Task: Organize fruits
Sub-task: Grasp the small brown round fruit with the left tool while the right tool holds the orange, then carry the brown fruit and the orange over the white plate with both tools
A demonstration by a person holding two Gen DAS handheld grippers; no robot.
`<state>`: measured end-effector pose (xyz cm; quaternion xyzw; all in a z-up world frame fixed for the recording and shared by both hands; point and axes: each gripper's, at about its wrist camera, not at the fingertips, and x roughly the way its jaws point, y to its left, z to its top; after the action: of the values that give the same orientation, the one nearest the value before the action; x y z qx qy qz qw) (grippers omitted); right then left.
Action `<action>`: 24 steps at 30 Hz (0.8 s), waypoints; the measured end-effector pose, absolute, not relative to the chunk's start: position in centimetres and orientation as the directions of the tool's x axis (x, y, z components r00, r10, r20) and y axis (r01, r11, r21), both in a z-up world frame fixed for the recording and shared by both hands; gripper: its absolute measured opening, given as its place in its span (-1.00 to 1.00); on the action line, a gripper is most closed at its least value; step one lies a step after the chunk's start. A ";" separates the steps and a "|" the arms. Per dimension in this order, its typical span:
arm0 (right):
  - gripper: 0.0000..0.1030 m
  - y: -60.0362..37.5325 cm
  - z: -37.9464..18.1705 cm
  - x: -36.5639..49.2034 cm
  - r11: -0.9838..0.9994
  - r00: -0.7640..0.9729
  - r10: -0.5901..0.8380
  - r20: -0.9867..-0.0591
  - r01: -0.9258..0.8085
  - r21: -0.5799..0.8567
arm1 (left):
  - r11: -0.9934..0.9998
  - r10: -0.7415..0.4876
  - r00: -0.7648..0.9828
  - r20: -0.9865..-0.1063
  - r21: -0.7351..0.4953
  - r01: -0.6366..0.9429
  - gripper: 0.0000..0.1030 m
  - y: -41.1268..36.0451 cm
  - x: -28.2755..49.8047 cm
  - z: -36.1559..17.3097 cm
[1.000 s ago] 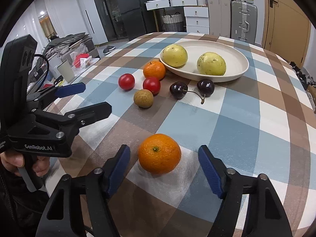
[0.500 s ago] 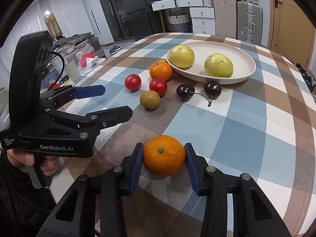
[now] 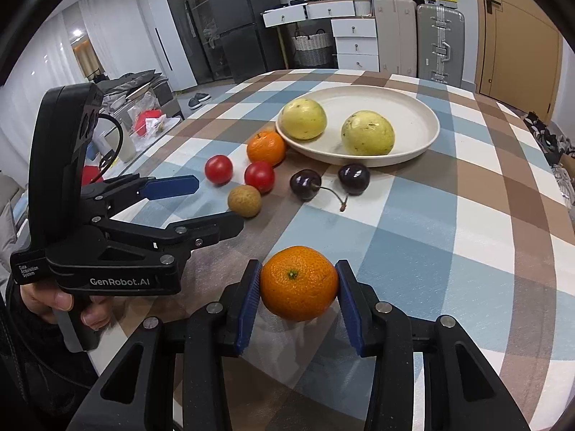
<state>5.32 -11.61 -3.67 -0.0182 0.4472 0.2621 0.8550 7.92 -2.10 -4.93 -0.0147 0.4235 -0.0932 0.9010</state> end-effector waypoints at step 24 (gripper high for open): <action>-0.19 -13.5 -3.2 6.4 0.877 0.500 0.422 -0.756 -0.438 0.200 | 0.975 -0.201 0.621 -0.757 -0.091 0.204 -0.49 -4.3 8.6 -5.1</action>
<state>6.42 -13.55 -3.19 -0.0088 0.4339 0.2483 0.8660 8.64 -4.31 -5.13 0.0021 0.4203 -0.1125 0.9004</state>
